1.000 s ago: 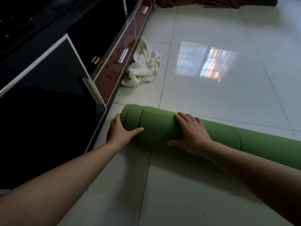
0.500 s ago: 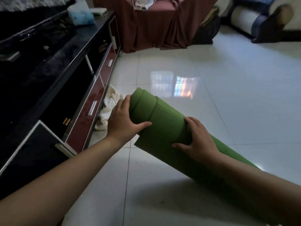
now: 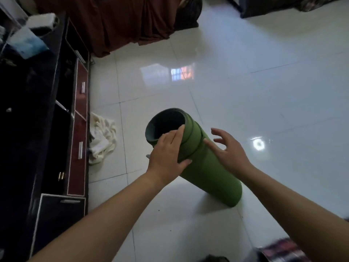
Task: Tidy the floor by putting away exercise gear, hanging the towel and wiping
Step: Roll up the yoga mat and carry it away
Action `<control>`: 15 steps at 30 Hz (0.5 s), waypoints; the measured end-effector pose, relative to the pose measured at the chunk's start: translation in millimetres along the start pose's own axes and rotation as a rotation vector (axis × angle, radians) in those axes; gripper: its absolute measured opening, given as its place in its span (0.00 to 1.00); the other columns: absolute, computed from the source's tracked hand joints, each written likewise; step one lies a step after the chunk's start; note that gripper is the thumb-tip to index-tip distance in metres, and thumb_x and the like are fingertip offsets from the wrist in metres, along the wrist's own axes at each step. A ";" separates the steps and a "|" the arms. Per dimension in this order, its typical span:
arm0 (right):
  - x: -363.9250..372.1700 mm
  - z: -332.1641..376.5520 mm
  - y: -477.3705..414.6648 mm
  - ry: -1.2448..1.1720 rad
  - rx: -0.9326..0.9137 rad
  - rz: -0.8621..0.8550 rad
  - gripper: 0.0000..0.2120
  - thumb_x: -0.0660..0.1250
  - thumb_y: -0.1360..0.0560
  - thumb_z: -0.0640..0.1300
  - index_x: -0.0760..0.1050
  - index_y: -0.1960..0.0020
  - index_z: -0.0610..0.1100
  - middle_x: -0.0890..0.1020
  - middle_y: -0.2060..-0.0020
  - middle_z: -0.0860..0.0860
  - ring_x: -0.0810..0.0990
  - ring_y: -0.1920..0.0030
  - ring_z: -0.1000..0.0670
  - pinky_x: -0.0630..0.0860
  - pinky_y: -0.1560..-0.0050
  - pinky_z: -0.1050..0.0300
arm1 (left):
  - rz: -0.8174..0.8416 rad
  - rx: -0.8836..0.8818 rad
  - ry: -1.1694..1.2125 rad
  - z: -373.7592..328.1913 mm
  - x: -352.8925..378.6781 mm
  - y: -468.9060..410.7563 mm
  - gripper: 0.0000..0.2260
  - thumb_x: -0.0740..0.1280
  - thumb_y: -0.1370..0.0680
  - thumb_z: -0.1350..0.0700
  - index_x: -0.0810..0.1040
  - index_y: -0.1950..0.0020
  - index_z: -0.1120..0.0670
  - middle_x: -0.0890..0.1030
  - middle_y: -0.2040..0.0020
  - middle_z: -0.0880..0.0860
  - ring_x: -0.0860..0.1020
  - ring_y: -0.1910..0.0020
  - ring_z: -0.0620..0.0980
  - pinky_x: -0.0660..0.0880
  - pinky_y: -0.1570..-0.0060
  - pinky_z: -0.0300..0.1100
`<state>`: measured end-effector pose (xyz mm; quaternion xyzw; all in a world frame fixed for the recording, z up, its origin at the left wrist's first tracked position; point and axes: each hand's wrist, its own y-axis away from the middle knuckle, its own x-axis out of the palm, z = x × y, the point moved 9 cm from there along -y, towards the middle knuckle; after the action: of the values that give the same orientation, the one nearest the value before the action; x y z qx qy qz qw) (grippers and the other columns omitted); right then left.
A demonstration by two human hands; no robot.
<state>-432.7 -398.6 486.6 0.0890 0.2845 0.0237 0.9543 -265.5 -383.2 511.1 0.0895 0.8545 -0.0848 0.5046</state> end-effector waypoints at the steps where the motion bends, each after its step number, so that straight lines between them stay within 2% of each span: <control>1: -19.1 2.9 0.2 -0.025 0.028 -0.007 0.26 0.65 0.27 0.58 0.68 0.32 0.49 0.73 0.36 0.55 0.75 0.41 0.54 0.70 0.46 0.60 | 0.030 0.007 0.012 -20.1 0.7 -4.3 0.41 0.71 0.29 0.48 0.51 0.24 0.52 0.65 0.30 0.51 0.61 0.31 0.51 0.60 0.30 0.45; 5: -77.0 6.9 -1.9 -0.086 0.174 0.014 0.29 0.62 0.27 0.63 0.67 0.31 0.50 0.73 0.34 0.53 0.74 0.40 0.51 0.74 0.41 0.51 | 0.145 0.036 0.049 -87.6 7.0 -9.6 0.39 0.69 0.27 0.51 0.50 0.23 0.51 0.63 0.29 0.50 0.60 0.30 0.50 0.49 0.28 0.43; 7: -95.3 6.4 -4.9 -0.078 0.222 0.037 0.32 0.62 0.28 0.65 0.66 0.30 0.49 0.72 0.33 0.52 0.74 0.38 0.50 0.72 0.39 0.51 | 0.187 0.075 0.036 -115.2 12.7 -11.0 0.38 0.69 0.27 0.51 0.50 0.24 0.51 0.64 0.29 0.49 0.60 0.30 0.49 0.46 0.29 0.41; 9: -106.7 2.9 -6.7 -0.024 0.245 0.074 0.32 0.64 0.29 0.64 0.67 0.31 0.48 0.74 0.35 0.51 0.74 0.40 0.50 0.72 0.41 0.53 | 0.218 0.118 0.030 -137.9 20.5 -12.5 0.37 0.69 0.27 0.51 0.52 0.24 0.50 0.65 0.30 0.48 0.62 0.30 0.48 0.48 0.29 0.40; 12: -121.4 -11.4 -6.0 -0.017 0.263 0.092 0.24 0.66 0.27 0.58 0.71 0.35 0.48 0.77 0.40 0.51 0.76 0.45 0.51 0.75 0.43 0.53 | 0.259 0.186 0.065 -163.1 27.3 -14.3 0.33 0.69 0.26 0.51 0.57 0.25 0.50 0.66 0.30 0.47 0.63 0.30 0.48 0.54 0.27 0.44; 14: -131.5 -23.1 -2.1 -0.066 0.277 0.074 0.24 0.67 0.27 0.56 0.71 0.35 0.49 0.77 0.40 0.52 0.76 0.44 0.51 0.75 0.42 0.50 | 0.179 0.192 0.120 -162.9 18.6 -17.3 0.28 0.68 0.26 0.50 0.63 0.27 0.49 0.69 0.31 0.48 0.64 0.31 0.47 0.63 0.29 0.49; 15: -136.8 -27.0 1.0 -0.089 0.281 0.061 0.23 0.67 0.27 0.56 0.71 0.35 0.49 0.77 0.41 0.53 0.76 0.43 0.51 0.75 0.41 0.50 | 0.097 0.145 0.148 -155.5 10.1 -19.8 0.26 0.67 0.25 0.49 0.65 0.29 0.49 0.69 0.31 0.48 0.64 0.31 0.47 0.65 0.31 0.47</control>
<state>-561.9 -406.4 538.2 0.2313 0.2398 0.0089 0.9428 -406.7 -365.1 577.4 0.1729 0.8758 -0.1150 0.4357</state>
